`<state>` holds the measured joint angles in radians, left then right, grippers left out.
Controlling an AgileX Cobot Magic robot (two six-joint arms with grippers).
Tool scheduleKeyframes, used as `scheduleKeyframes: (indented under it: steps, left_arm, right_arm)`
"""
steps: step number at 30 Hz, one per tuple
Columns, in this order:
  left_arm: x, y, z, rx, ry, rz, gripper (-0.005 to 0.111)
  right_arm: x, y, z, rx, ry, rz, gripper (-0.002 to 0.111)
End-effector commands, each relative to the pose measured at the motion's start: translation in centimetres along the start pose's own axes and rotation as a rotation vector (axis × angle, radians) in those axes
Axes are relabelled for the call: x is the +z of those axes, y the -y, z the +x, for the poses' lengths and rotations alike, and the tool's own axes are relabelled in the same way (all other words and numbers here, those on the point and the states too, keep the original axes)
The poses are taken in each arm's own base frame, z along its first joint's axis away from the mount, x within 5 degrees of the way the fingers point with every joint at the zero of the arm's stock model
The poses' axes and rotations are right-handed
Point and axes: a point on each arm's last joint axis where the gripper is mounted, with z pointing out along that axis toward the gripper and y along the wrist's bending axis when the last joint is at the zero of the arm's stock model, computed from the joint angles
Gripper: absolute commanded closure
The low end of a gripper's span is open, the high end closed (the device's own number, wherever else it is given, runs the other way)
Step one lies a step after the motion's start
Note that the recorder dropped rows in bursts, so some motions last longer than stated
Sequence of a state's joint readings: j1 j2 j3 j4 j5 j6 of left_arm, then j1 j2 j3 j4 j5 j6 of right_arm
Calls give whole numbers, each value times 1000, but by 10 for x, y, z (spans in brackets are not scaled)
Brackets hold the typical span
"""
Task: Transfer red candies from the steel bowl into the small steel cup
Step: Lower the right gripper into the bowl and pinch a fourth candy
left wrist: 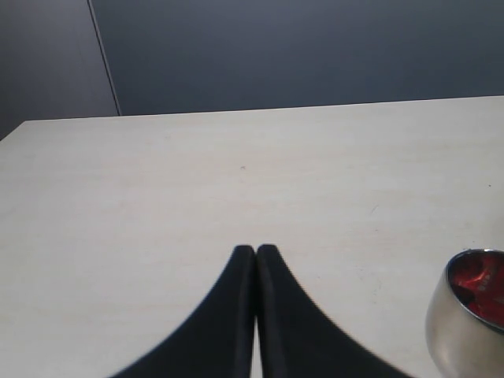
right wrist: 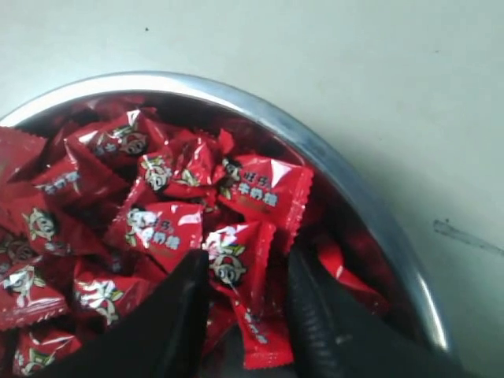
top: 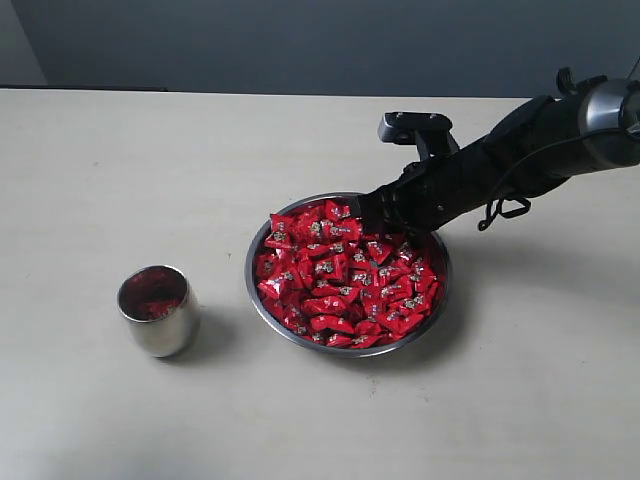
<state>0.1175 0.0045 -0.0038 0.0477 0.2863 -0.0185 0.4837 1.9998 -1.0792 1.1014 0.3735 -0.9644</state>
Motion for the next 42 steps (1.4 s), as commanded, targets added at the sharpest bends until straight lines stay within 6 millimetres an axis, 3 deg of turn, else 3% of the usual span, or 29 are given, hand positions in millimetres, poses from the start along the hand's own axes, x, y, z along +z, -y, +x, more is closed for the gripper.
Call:
scheduleKeyframes:
  steps: [1,33,42]
  left_arm:
    - [0,0,1,-3,2,0,106]
    - [0,0,1,-3,2,0,106]
    - [0,0,1,-3,2,0,106]
  right_arm:
    - [-1,2,-2,-2,8,8,75]
    - [-1,3,-4,45,35,16,75]
    - [9,6,2,65,8,15,75]
